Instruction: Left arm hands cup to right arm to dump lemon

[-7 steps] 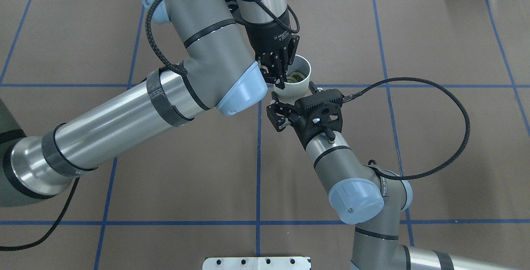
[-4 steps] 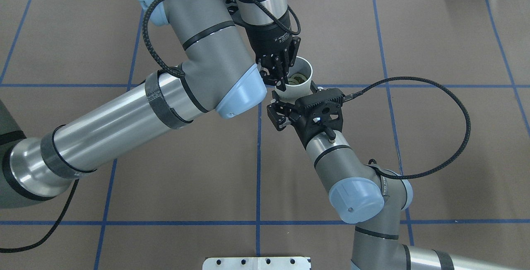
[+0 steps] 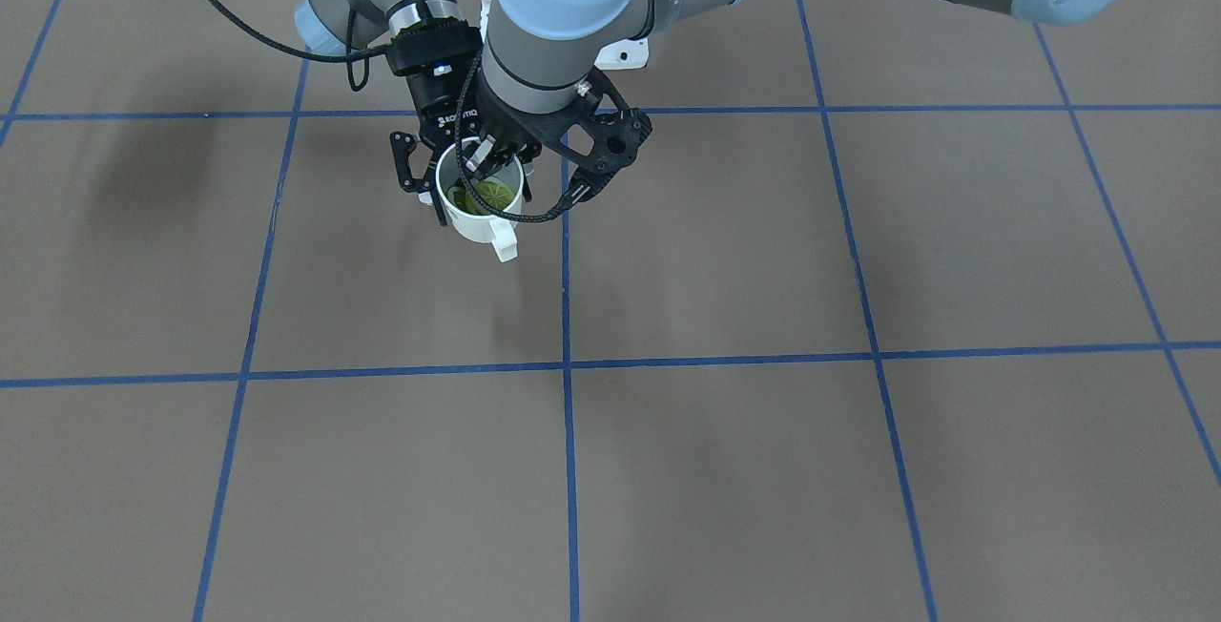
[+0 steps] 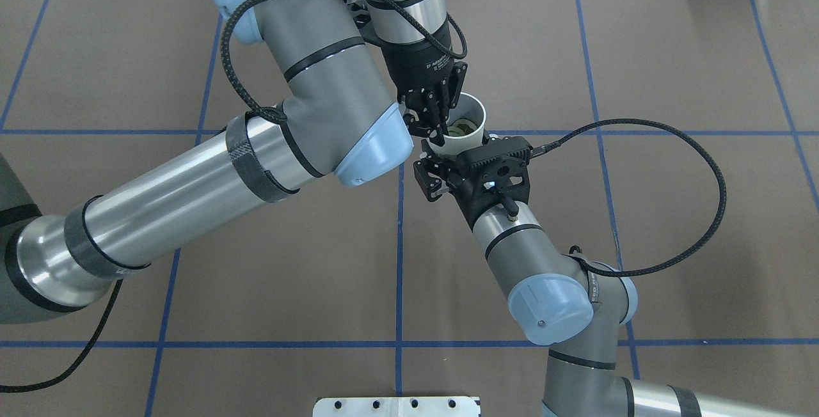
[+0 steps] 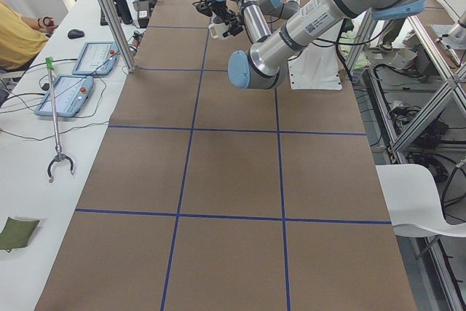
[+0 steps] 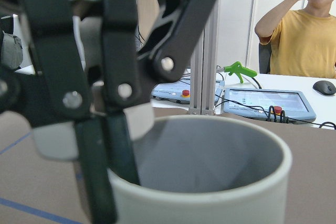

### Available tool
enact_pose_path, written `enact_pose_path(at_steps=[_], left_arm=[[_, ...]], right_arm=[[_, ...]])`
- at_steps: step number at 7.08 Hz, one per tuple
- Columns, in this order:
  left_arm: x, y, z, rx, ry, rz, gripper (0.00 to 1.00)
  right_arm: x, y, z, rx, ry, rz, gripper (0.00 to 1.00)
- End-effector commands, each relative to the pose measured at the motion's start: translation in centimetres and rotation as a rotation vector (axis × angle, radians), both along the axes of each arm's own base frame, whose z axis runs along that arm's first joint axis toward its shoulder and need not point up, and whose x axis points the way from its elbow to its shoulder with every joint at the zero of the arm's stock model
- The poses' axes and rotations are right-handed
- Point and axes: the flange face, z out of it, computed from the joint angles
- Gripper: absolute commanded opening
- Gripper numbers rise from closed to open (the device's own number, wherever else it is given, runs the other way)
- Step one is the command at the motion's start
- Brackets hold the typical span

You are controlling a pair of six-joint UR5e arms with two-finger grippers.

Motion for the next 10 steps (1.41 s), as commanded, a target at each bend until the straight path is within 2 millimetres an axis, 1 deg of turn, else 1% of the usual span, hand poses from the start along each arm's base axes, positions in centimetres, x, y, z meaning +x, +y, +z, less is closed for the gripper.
enact_pose_path(at_steps=[1,2,3,4,5,6,7,8,9,10], left_arm=[[0.0,0.0,0.0,0.008,0.003,0.005,0.23],[0.0,0.0,0.0,0.010,0.001,0.005,0.99],[-0.4,-0.1,-0.2,0.017,0.006,-0.001,1.00],[-1.9,-0.8,-0.7,0.035,0.016,-0.026,1.00],[-4.8,-2.8,-1.1,0.044,0.026,-0.074,1.00],[-7.4,-4.2,-1.5,0.068,0.037,-0.113,1.00],[-8.9,-5.3,-1.1,0.110,0.045,-0.116,1.00],[-9.0,-5.9,0.3,0.130,0.038,-0.103,1.00],[-9.3,-6.5,1.4,0.154,0.022,-0.106,1.00],[-9.1,-6.7,2.2,0.162,0.007,-0.110,1.00]], right_arm=[[-0.1,0.0,0.1,-0.001,0.003,0.000,0.44],[0.0,-0.1,0.1,-0.001,0.003,0.002,0.27],[0.1,-0.3,0.2,-0.002,0.005,0.005,0.23],[0.2,-0.4,0.6,-0.004,0.014,0.008,0.22],[0.4,-1.1,1.2,-0.007,0.026,0.018,0.22],[1.5,-2.5,1.9,-0.011,0.039,0.041,0.22],[3.2,-3.8,4.6,-0.027,0.081,0.058,0.22],[5.3,-5.3,6.3,-0.048,0.093,0.052,0.22],[9.1,-6.3,9.6,-0.078,0.125,0.048,0.22],[13.8,-7.1,13.4,-0.110,0.137,0.031,0.20]])
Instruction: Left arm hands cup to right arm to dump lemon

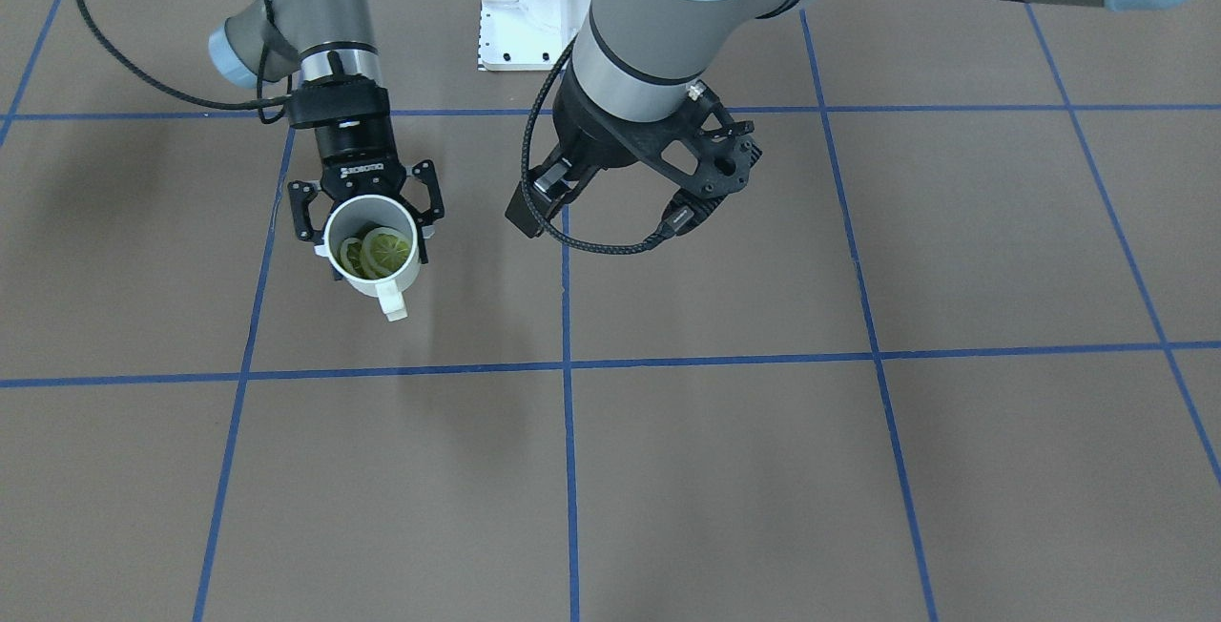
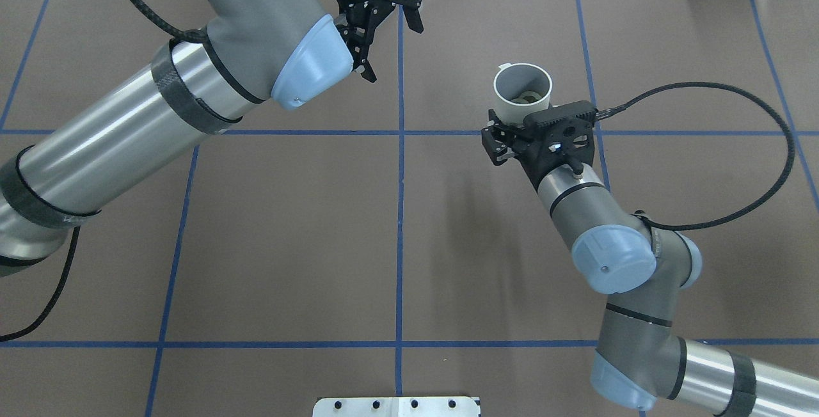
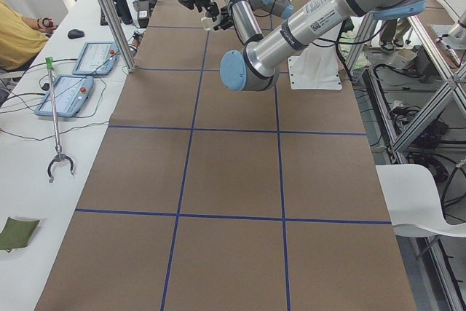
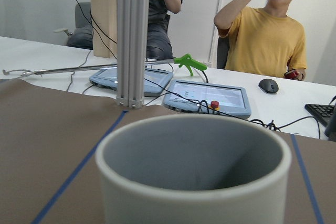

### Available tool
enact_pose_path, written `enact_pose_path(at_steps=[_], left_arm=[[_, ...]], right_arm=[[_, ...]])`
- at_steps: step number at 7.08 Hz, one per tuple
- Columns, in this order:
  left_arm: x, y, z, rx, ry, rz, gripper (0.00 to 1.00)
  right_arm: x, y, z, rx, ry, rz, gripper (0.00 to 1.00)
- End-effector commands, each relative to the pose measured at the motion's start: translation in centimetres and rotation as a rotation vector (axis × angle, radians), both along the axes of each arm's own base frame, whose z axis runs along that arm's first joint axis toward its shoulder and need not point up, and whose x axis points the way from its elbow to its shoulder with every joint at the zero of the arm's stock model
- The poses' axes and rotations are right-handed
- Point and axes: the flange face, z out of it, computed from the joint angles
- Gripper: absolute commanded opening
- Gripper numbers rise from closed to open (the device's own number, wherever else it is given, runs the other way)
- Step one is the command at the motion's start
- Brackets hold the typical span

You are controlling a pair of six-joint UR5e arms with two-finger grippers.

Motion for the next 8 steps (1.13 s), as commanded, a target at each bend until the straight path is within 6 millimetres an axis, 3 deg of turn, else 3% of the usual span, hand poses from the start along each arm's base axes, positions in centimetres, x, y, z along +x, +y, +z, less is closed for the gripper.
enact_pose_path(at_steps=[1,3,5,6,7,8], left_arm=[[0.1,-0.5,2.0,0.025,-0.024,0.007,1.00],[0.5,-0.9,3.8,0.045,-0.047,0.009,1.00],[0.7,-1.2,5.3,0.056,-0.050,-0.002,1.00],[0.7,-1.3,5.4,0.060,-0.056,-0.007,1.00],[0.7,-1.4,5.4,0.061,-0.057,-0.008,1.00],[0.9,-1.5,5.7,0.057,-0.064,-0.010,1.00]], right_arm=[[9.7,-1.1,8.5,-0.062,0.020,-0.012,0.13],[17.7,-0.2,14.8,-0.085,0.003,0.006,0.12],[24.9,4.5,21.8,-0.094,0.007,0.024,0.10],[27.3,5.0,24.9,-0.104,-0.023,0.028,0.10],[30.8,6.0,29.0,-0.124,-0.108,0.008,0.05],[34.4,7.0,32.7,-0.155,-0.212,0.015,0.06]])
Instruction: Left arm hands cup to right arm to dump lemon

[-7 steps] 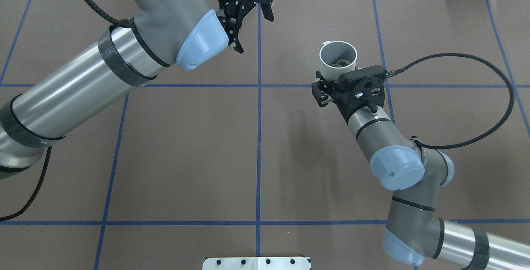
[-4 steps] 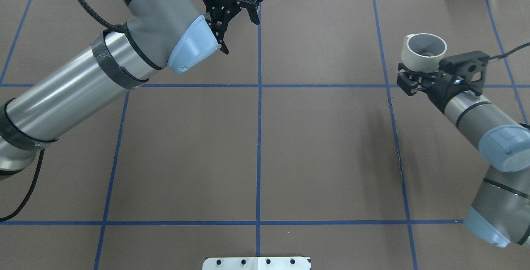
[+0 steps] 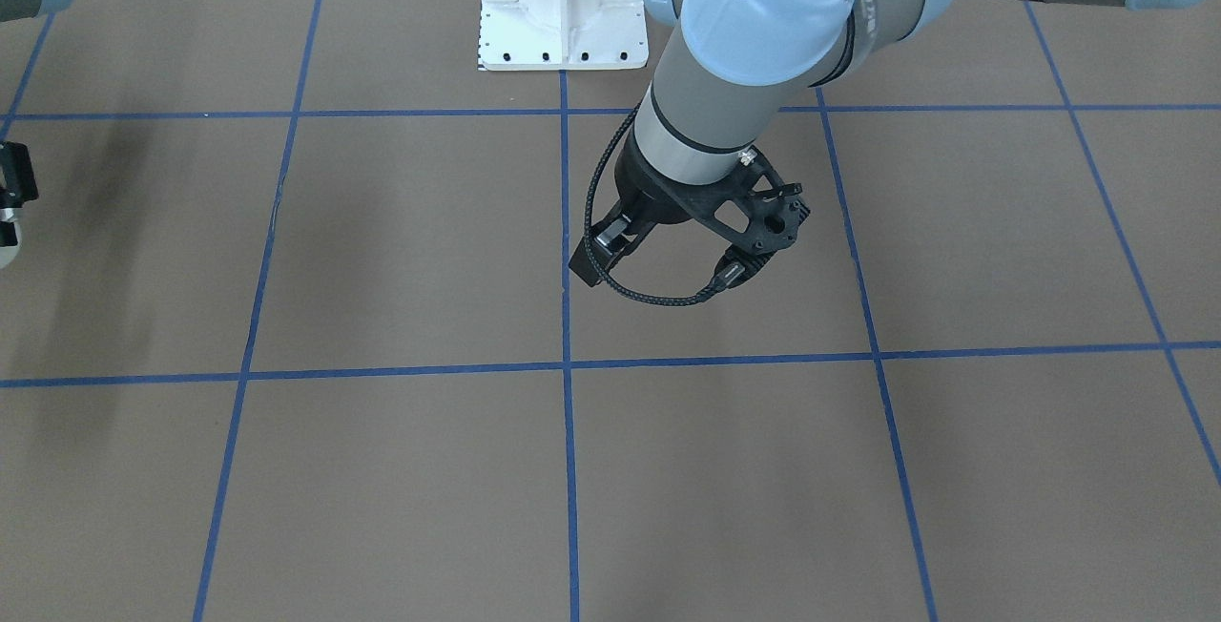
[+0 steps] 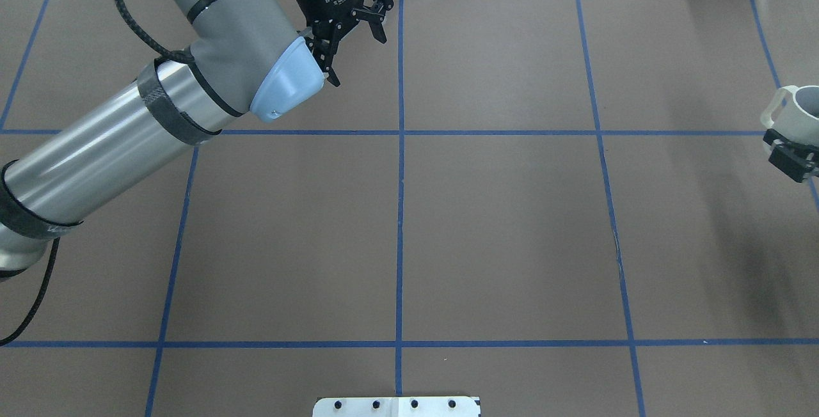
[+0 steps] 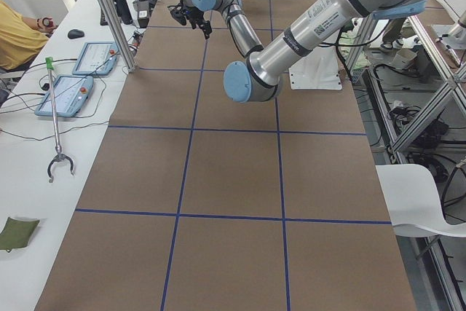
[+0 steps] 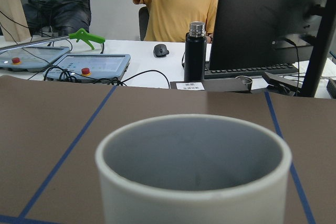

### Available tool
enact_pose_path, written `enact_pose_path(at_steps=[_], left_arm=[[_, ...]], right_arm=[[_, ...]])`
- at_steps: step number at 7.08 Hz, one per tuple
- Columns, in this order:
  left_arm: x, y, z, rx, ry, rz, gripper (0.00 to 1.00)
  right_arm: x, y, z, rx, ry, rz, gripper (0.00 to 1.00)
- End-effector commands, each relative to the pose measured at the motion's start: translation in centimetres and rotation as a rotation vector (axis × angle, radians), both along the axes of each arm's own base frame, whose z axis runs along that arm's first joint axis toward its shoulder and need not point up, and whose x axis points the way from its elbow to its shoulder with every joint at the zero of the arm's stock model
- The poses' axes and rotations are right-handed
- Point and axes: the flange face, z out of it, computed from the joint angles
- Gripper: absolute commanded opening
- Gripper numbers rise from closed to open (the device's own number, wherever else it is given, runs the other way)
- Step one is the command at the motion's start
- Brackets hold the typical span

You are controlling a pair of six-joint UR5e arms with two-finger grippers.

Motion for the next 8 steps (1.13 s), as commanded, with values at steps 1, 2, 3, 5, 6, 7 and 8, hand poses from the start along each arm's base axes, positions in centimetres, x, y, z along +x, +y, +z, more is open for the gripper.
enact_pose_path(at_steps=[1,2,3,5,6,7,8], left_arm=[[0.2,-0.2,0.2,0.002,-0.004,-0.004,1.00],[0.2,-0.2,0.1,0.003,-0.003,-0.004,1.00],[0.2,-0.2,0.0,0.006,-0.001,-0.004,1.00],[0.2,-0.1,-0.3,0.010,0.003,-0.003,1.00],[0.3,0.1,-0.7,0.011,0.008,-0.003,1.00],[0.2,0.1,-1.2,0.012,0.013,-0.005,1.00],[0.1,0.2,-2.0,0.018,0.019,-0.007,1.00]], right_arm=[[6.3,1.8,5.5,-0.088,-0.213,0.050,0.06],[7.4,2.1,5.1,-0.146,-0.458,0.126,0.05],[8.6,3.4,6.4,-0.176,-0.597,0.161,0.04],[10.6,4.3,7.8,-0.249,-0.816,0.266,0.04],[11.8,5.1,8.8,-0.242,-0.898,0.332,0.04],[12.5,5.7,10.1,-0.259,-0.949,0.386,0.05],[13.3,6.9,11.1,-0.267,-1.004,0.401,0.05]])
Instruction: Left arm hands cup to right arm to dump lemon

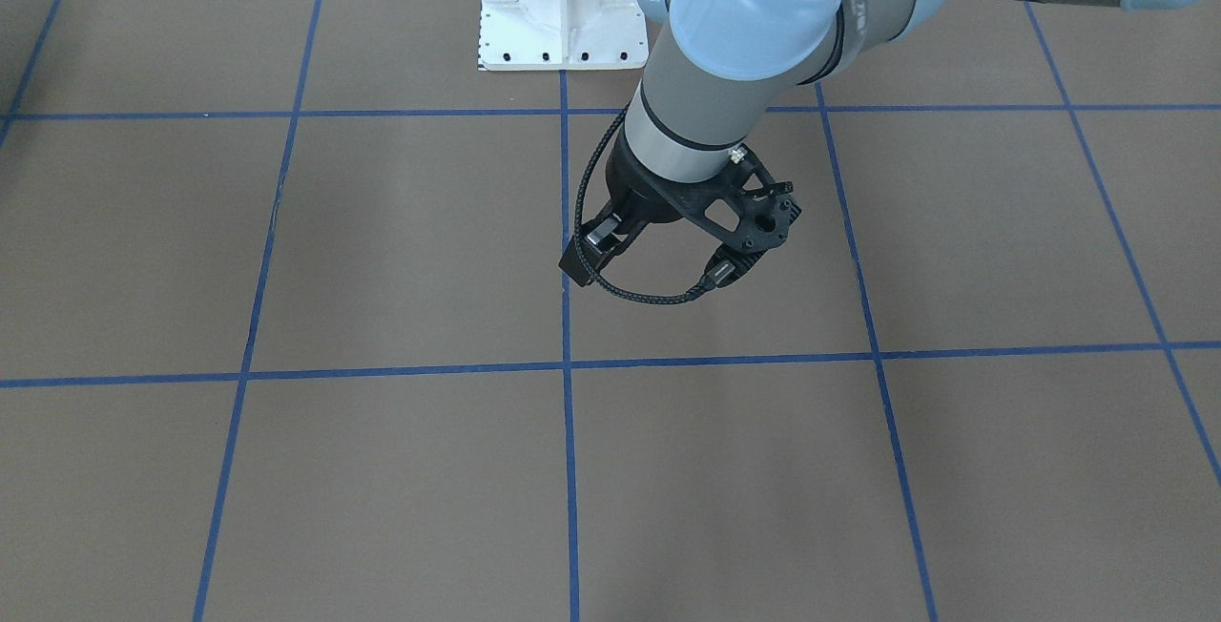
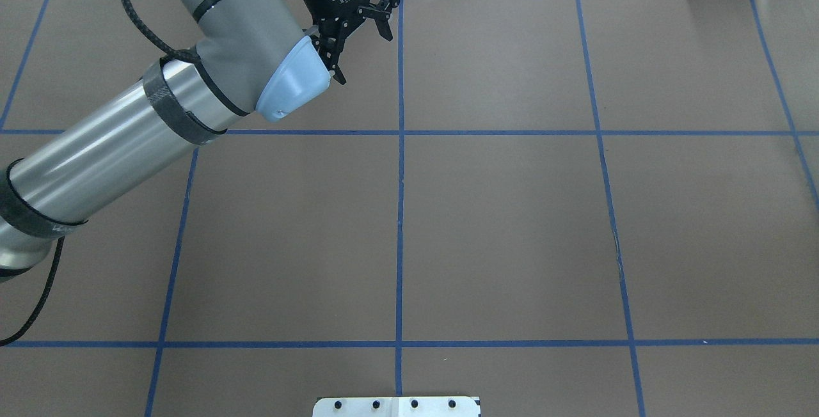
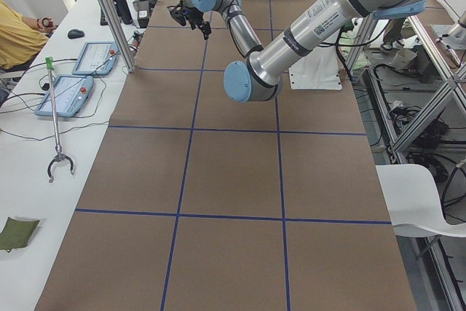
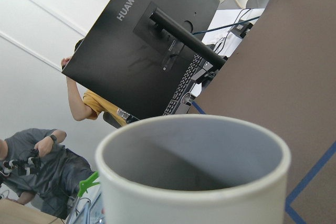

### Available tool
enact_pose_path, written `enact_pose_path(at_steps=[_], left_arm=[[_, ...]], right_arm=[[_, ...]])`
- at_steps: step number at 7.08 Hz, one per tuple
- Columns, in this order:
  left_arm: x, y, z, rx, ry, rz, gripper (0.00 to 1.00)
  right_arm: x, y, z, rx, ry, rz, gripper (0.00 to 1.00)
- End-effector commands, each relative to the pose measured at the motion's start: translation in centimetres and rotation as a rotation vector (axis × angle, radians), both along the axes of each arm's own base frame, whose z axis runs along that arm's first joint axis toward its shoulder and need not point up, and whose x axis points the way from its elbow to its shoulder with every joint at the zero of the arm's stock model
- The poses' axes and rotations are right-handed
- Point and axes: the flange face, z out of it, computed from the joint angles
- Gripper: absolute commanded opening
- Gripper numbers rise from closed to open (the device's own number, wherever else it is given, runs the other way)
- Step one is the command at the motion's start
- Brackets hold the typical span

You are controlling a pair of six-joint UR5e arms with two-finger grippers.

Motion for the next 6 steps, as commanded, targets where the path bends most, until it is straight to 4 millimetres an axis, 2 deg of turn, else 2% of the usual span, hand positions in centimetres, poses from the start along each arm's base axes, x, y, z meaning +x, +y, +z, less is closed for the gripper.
enact_pose_path(at_steps=[1,4,6], left_arm=[[-0.1,0.2,-1.1,0.009,0.010,-0.003,1.00],[0.0,0.5,-1.6,0.015,0.016,0.003,1.00],[0.2,0.6,-1.6,0.016,0.016,0.005,1.00]], right_arm=[[1.4,1.7,2.0,-0.034,-0.125,0.057,0.07],[1.7,1.7,1.0,-0.062,-0.421,0.127,0.07],[2.1,2.3,1.2,-0.077,-0.558,0.140,0.08]])
